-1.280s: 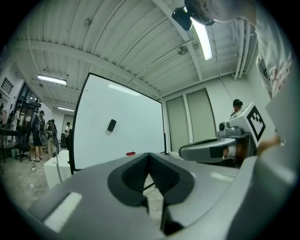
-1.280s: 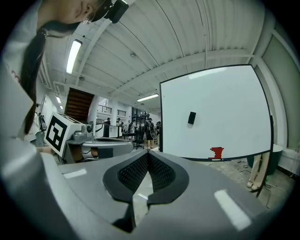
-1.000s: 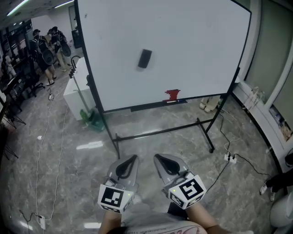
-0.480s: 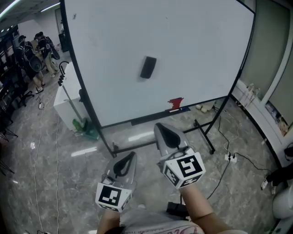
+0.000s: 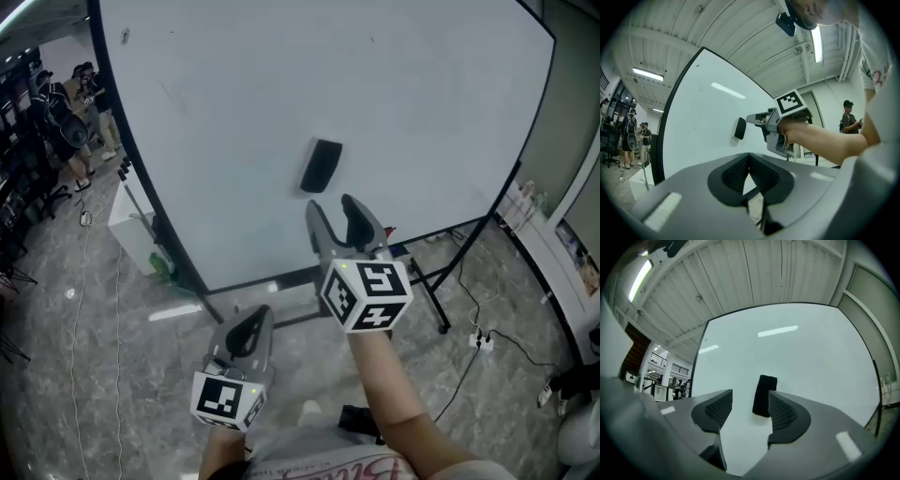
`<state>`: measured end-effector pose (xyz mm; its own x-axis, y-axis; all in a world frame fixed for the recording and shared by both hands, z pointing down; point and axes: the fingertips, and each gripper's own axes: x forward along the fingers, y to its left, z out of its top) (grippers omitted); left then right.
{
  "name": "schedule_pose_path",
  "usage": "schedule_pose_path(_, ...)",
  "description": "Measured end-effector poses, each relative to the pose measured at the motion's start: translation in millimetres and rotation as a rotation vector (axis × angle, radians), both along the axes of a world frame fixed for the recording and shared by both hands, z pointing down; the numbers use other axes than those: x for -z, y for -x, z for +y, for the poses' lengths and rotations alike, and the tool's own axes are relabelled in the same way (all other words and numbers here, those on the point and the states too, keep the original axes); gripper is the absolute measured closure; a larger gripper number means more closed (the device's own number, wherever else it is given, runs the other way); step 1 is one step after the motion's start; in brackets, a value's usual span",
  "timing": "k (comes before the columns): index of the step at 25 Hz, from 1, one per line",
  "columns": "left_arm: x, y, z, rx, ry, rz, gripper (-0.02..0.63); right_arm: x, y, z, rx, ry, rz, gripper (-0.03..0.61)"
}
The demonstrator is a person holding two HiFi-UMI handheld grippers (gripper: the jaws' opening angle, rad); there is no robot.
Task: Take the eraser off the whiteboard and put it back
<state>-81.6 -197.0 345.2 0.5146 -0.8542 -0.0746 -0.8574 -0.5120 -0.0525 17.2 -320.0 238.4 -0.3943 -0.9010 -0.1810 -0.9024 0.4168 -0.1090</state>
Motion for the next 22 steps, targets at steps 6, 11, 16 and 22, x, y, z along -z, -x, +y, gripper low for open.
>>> schedule_pose_path(6,8.0,2.6,-48.6,0.047,-0.018,0.022,0.617,-2.7,-3.2,-61.9,-0.024,0.056,-0.049,0.294)
schedule_pose_path(11,10.5,0.9,-73.9,0.038,-0.017,0.03,0.617,6.4,0.4,-90.8,-0.022,0.069,-0.072,0.287)
schedule_pose_path(16,14.2,3.1,-86.0,0.009,-0.017,0.041,0.617,8.0,-3.2,-103.7,-0.076,0.093,-0.097,0.342)
schedule_pose_path(22,18.8,8.4,-87.2,-0.017,-0.021,0.042,0.617,6.7,-5.6,-102.2,-0.084,0.125,-0.11,0.348)
